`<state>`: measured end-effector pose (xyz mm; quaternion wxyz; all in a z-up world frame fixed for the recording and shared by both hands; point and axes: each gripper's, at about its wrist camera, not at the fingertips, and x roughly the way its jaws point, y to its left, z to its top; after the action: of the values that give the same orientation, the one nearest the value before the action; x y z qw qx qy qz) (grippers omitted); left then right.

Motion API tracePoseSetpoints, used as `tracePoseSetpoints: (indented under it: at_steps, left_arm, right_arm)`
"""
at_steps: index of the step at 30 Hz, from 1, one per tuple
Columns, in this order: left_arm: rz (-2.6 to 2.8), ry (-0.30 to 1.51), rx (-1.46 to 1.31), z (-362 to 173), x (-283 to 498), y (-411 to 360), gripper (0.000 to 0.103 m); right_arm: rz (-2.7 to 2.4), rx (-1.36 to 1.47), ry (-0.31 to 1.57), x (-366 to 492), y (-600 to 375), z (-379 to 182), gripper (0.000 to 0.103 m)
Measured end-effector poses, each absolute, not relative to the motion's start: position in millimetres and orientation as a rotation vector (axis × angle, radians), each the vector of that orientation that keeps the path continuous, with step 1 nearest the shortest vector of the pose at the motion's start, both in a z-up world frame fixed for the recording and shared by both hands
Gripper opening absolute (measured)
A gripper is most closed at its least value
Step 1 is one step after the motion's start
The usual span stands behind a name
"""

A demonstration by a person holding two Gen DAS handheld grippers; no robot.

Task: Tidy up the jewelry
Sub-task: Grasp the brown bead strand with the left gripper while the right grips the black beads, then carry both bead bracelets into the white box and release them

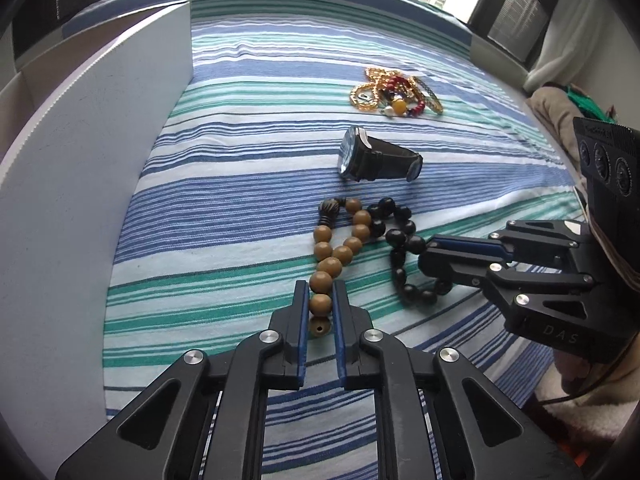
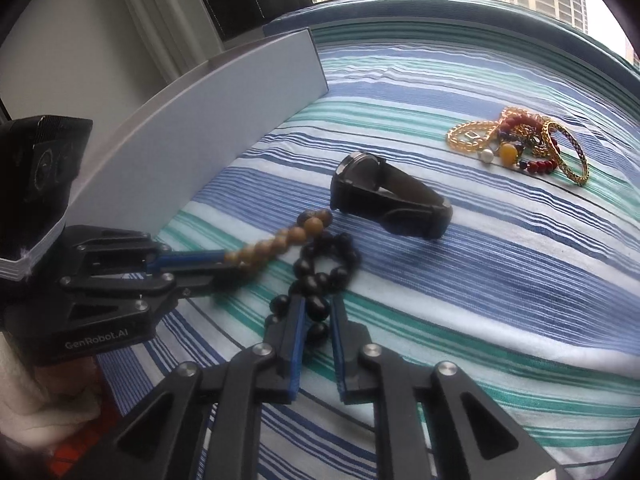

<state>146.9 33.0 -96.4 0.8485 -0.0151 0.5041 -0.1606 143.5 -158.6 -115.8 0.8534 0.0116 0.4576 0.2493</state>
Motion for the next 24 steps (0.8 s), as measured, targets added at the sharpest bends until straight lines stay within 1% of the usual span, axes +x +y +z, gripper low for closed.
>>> tracePoseSetpoints:
  at_steps: [7, 13, 24]
  left_arm:
    - [-0.308, 1.08, -0.04, -90, 128, 42, 0.009]
    - [-0.297, 1.053, -0.033, -72, 114, 42, 0.009]
    - [-0.207, 1.02, -0.112, -33, 99, 60, 0.009]
  right_arm:
    - [0.488, 0.029, 0.947, 123, -177, -102, 0.013]
    - [0.468, 0.035, 0.916, 107, -189, -86, 0.013]
    - [0.455, 0.017, 0.844, 90, -193, -51, 0.013]
